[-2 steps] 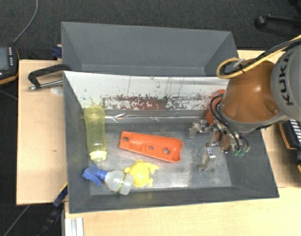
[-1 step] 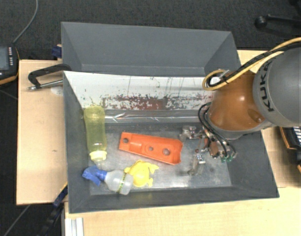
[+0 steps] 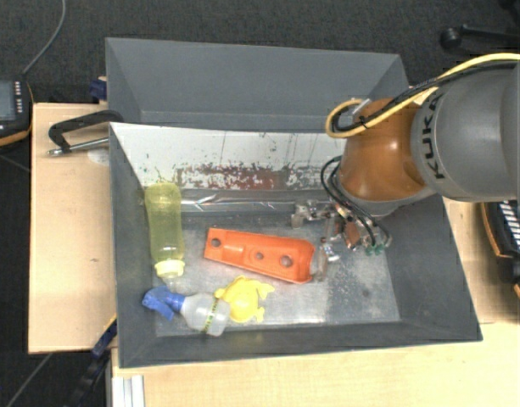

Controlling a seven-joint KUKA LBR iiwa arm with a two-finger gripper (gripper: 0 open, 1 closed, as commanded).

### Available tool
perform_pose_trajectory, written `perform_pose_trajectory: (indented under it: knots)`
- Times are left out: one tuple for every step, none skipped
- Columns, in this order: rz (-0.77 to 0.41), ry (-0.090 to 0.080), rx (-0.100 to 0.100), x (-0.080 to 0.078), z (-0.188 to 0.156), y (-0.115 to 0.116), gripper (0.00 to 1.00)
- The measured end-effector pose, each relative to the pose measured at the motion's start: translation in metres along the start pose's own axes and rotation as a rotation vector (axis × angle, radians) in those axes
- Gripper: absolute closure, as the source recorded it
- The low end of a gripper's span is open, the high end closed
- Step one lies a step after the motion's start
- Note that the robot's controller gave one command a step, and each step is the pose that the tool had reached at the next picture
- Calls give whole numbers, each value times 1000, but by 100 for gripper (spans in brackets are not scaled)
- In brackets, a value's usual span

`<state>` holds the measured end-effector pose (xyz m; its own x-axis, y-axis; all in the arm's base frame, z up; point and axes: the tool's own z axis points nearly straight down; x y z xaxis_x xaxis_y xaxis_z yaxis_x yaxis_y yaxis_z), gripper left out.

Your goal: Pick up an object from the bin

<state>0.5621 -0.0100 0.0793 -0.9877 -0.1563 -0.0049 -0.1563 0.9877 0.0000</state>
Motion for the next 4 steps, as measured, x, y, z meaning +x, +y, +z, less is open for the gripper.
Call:
perform_pose_trajectory:
  knots:
    - [-90,-6,-1,-23,6,23,0]
    - [-45,-2,-2,-2,8,40,0]
    - [198,-11,-3,-22,5,98,100]
    - [198,-11,-3,-22,5,98,100]
